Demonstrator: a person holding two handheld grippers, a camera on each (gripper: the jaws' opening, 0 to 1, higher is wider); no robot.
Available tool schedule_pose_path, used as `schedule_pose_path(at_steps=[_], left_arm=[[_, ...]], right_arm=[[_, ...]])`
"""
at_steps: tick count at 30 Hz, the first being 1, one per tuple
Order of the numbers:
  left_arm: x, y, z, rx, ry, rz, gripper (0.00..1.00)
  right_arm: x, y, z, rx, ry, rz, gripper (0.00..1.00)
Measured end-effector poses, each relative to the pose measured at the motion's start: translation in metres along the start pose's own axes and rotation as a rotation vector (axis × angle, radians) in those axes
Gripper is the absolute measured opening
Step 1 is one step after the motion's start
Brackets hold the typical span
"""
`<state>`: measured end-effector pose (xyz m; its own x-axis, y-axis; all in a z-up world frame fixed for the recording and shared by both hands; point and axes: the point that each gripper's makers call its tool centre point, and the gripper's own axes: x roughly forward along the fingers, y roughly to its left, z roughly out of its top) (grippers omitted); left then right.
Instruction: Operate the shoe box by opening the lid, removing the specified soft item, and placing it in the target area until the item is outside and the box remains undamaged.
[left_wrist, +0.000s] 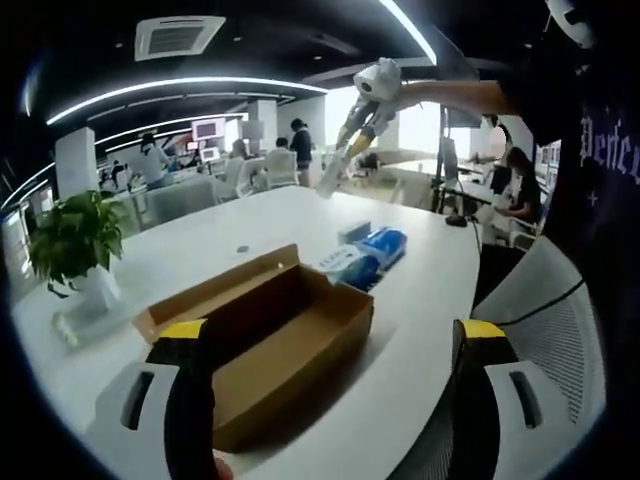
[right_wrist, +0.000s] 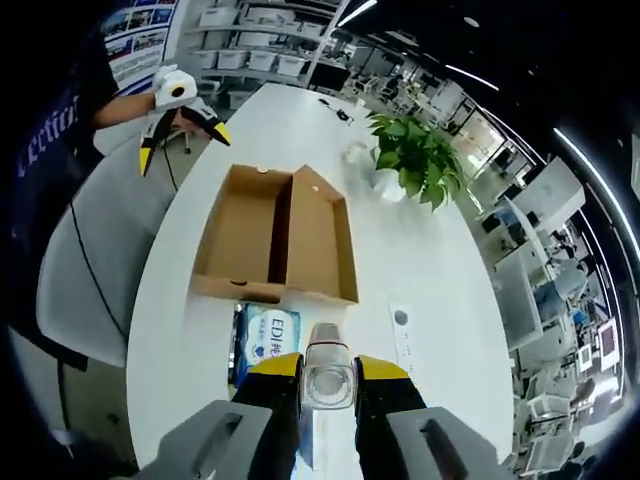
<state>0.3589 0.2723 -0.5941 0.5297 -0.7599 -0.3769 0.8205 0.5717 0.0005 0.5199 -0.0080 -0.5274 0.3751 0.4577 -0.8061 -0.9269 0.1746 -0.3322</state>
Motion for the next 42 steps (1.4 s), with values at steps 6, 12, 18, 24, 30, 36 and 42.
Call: schedule_pose_path(at_steps=[6,12,18,24,30,36,42], left_arm=[[-0.004,0.003,-0.003,-0.008,0.002,0.017,0.99],[-0.006,0.005,-0.005,-0.01,0.004,0.031,0.99],[-0.007,0.007,-0.01,-0.017,0.014,0.038,0.99],[-0.01,0.01,-0.011,-0.03,0.006,0.046,0.99],[-0.01,0.013,-0.013,-0.033,0.015,0.054,0.99],[-0.011,0.016,-0.015,-0.043,0.016,0.066,0.99],[-0.013,0.019,-0.018,-0.056,0.022,0.077,0.99]], right_arm=[[0.01,-0.002,-0.004,0.003,0.025,0.036,0.15],[0.021,-0.005,-0.008,0.0,0.06,0.074,0.15],[0.032,-0.007,-0.013,-0.001,0.09,0.105,0.15],[0.042,-0.007,-0.015,-0.001,0.114,0.136,0.15],[0.051,-0.007,-0.019,-0.002,0.144,0.165,0.15],[0.061,-0.009,-0.026,-0.013,0.188,0.198,0.15],[0.071,-0.008,-0.028,-0.017,0.215,0.223,0.15]])
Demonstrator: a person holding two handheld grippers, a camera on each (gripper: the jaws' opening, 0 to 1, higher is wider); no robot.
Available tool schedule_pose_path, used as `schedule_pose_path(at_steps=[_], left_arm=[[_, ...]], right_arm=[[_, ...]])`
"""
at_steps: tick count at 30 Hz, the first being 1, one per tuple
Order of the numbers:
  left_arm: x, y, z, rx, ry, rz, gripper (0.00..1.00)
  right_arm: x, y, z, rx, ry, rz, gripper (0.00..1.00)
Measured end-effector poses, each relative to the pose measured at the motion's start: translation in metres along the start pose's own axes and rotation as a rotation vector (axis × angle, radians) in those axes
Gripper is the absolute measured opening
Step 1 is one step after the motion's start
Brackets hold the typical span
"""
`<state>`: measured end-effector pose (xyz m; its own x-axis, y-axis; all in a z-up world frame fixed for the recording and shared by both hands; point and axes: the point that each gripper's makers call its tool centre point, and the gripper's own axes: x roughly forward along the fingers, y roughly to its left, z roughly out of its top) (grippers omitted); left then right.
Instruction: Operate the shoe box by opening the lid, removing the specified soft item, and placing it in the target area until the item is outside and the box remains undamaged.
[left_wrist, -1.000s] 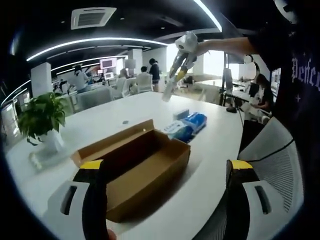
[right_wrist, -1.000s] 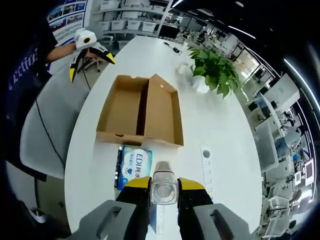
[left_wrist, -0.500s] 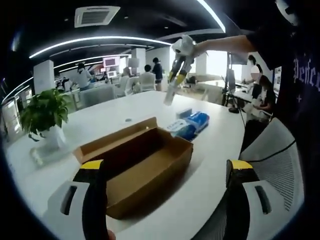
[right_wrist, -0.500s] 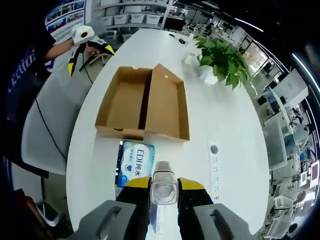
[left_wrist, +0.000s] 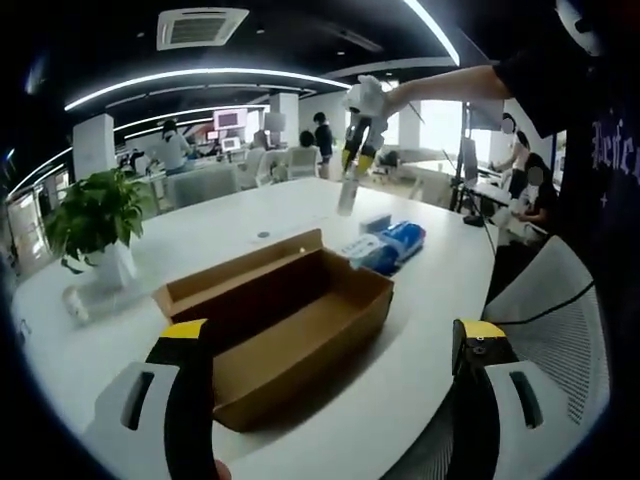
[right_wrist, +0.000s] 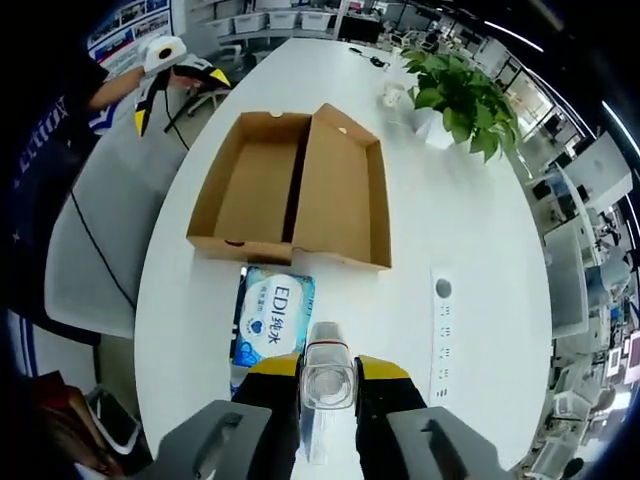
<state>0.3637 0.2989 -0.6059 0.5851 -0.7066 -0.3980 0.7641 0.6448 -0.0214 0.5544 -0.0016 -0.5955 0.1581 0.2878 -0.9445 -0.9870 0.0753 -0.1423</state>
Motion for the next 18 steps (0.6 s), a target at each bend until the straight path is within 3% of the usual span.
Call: schedule_pose_path(at_steps=[18], left_arm=[[-0.007,0.007,-0.006,-0.021,0.007,0.025,0.99]], right_arm=[[0.034,-0.004,-0.006,-0.006,0.082,0.058,0.15]])
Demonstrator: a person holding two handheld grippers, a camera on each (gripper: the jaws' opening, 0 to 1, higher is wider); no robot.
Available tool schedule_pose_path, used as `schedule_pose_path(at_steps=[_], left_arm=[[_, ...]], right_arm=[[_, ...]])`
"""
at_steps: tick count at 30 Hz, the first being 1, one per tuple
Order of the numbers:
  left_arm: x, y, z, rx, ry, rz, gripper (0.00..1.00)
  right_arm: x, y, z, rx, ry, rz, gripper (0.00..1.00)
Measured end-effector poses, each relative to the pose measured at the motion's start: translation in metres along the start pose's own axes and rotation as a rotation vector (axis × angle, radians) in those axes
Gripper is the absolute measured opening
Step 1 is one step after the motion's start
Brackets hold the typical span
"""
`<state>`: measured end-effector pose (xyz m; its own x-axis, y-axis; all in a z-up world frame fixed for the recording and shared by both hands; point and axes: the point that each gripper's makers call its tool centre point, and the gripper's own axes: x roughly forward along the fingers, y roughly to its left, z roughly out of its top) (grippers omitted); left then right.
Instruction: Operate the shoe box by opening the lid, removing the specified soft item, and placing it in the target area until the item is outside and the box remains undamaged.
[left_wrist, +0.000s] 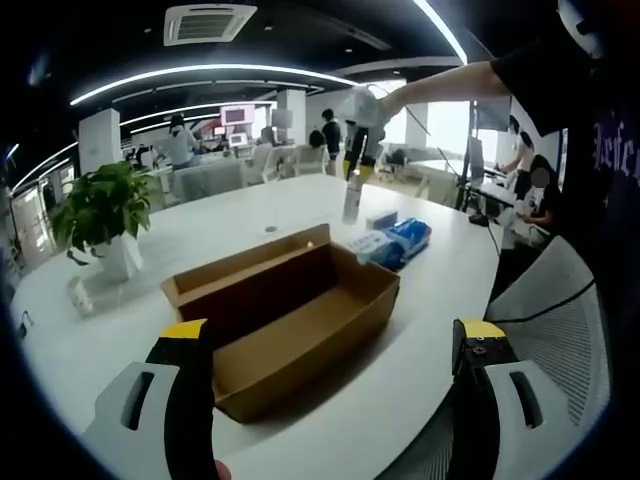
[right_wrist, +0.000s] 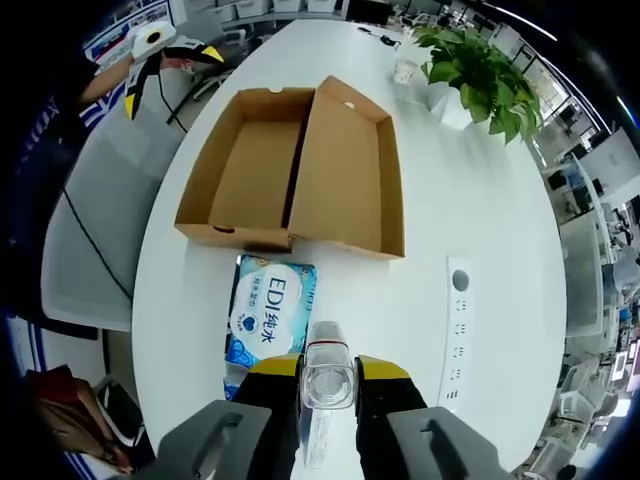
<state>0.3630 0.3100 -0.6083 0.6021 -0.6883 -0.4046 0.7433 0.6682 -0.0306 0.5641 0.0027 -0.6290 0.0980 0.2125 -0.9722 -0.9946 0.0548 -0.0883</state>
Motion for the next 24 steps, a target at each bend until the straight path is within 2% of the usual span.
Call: schedule_pose_path(at_steps=[24], left_arm=[[-0.009,0.006,-0.01,-0.028,0.006,0.038,0.99]], right_arm=[[0.044,0.004,-0.007,0.044,0.035,0.002,0.15]])
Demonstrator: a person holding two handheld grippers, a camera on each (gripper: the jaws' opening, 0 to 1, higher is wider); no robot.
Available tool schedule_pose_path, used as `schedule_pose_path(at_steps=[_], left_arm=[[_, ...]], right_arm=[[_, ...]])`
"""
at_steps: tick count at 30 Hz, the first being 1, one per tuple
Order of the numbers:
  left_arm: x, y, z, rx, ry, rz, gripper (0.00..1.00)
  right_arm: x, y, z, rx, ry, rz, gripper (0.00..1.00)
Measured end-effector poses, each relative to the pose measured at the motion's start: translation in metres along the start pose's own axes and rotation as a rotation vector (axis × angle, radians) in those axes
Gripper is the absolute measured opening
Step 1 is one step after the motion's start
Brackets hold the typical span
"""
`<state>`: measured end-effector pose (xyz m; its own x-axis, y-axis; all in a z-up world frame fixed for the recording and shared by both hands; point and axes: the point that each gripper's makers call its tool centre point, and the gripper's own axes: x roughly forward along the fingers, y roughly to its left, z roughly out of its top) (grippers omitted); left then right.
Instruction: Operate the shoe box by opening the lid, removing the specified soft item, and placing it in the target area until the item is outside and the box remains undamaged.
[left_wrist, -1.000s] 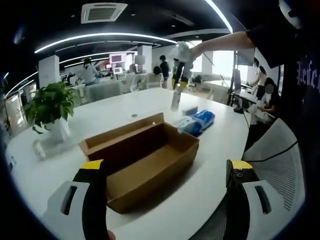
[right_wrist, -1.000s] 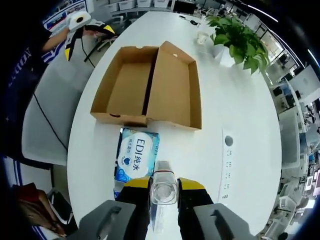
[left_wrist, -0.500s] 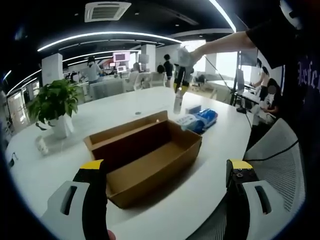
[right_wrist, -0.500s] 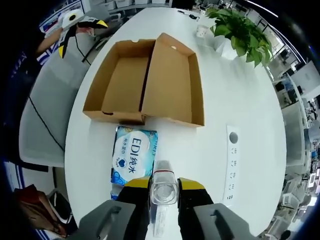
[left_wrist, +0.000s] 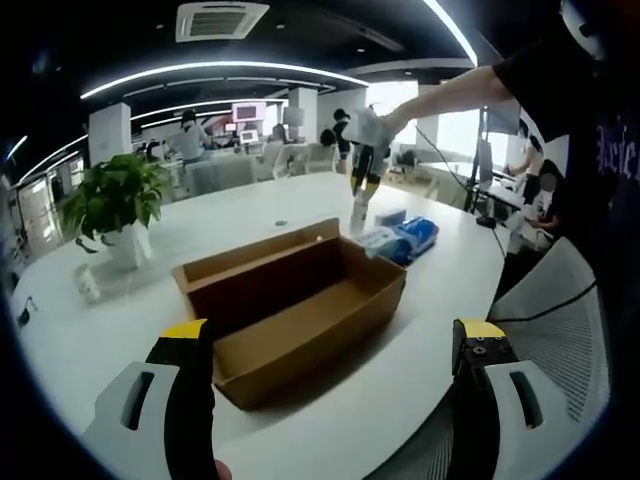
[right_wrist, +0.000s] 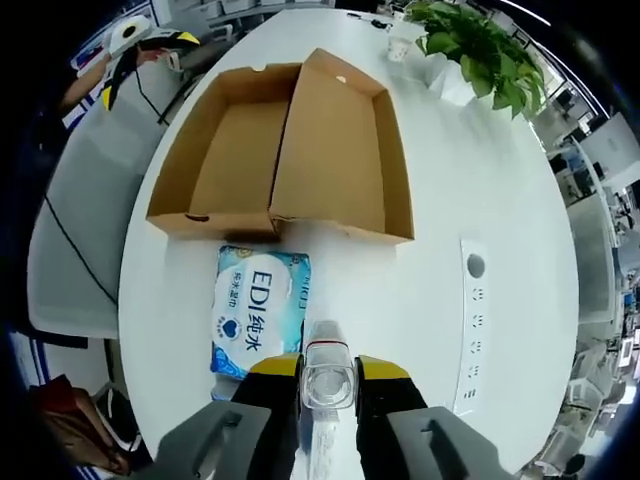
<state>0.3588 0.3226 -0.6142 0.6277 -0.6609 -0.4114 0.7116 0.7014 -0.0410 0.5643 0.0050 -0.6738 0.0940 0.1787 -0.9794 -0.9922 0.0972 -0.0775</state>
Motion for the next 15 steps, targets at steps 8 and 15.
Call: schedule_pose_path(at_steps=[8,15], left_arm=[[-0.001,0.0,-0.002,-0.008,-0.001,0.003,0.99],[-0.004,0.001,-0.005,-0.015,0.001,0.008,0.99]], right_arm=[[0.012,0.003,0.001,-0.003,0.011,0.0,0.16],[0.021,0.003,0.004,0.004,0.014,-0.007,0.16]])
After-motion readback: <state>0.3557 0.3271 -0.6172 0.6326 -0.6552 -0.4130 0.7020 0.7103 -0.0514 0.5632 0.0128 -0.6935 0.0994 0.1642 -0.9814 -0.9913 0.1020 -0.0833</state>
